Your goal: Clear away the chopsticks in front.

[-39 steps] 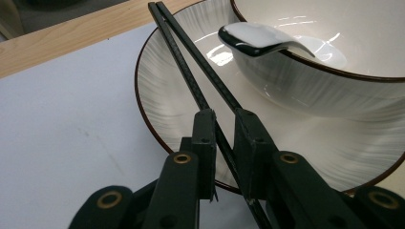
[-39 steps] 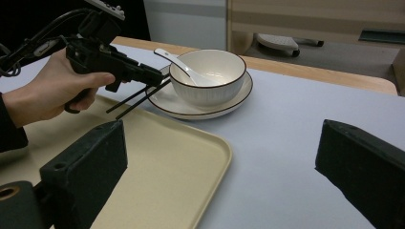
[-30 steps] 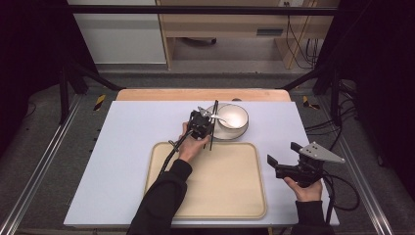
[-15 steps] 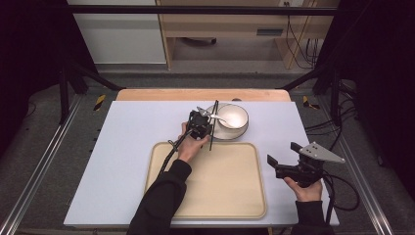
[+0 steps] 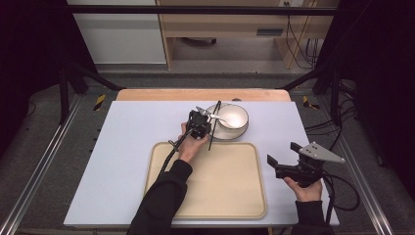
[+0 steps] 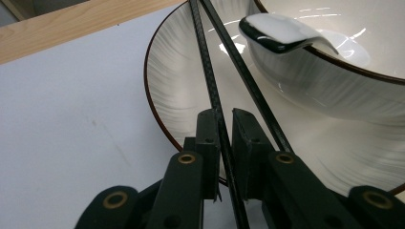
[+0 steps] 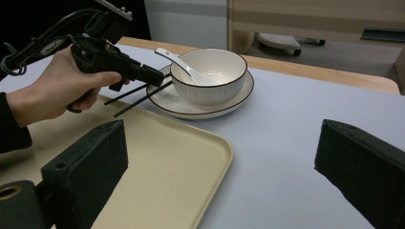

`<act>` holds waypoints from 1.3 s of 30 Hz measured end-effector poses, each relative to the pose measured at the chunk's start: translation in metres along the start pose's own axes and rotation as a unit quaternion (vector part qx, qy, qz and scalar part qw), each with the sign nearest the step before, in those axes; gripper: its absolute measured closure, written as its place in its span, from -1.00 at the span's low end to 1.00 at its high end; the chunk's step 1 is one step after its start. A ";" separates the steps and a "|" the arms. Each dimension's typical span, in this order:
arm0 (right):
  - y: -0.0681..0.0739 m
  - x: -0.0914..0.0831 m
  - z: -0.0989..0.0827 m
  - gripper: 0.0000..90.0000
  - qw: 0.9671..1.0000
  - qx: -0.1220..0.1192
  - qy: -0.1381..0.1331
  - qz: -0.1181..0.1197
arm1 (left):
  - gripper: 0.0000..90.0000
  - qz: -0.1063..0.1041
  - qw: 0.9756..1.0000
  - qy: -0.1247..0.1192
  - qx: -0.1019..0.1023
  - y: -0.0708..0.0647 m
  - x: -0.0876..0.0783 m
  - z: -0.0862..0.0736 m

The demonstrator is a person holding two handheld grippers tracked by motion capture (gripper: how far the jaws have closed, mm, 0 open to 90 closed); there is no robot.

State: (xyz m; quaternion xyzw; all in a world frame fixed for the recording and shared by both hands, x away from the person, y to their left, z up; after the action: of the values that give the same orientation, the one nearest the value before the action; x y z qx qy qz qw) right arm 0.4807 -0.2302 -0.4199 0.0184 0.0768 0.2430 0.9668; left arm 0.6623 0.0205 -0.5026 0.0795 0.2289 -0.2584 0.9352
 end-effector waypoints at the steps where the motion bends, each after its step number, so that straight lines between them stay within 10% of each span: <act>1: 0.000 0.000 0.000 -0.91 1.000 0.000 0.000 0.000 | 0.79 0.000 1.000 0.001 0.001 0.000 0.000 0.000; 22: -0.001 0.000 -0.001 -0.91 1.000 0.000 0.001 -0.001 | 0.89 0.010 1.000 -0.002 -0.022 0.001 -0.002 0.004; 39: -0.003 -0.002 -0.001 -0.91 1.000 -0.002 -0.003 -0.004 | 0.89 0.039 0.997 -0.039 -0.047 0.024 -0.061 0.008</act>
State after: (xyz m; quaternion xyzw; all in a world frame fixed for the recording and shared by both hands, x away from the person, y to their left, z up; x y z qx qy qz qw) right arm 0.4804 -0.2337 -0.4205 0.0172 0.0740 0.2391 0.9680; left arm 0.6309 0.0660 -0.4665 0.0339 0.2009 -0.2137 0.9554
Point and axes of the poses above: each handheld gripper's, and its own axes: x roughly forward along the jaws, z roughly out of its top, y roughly to its left, the point moved 7 cm from there along x, roughly forward along the jaws, and after that the axes turned 13 degrees about -y, right-handed, at the moved point
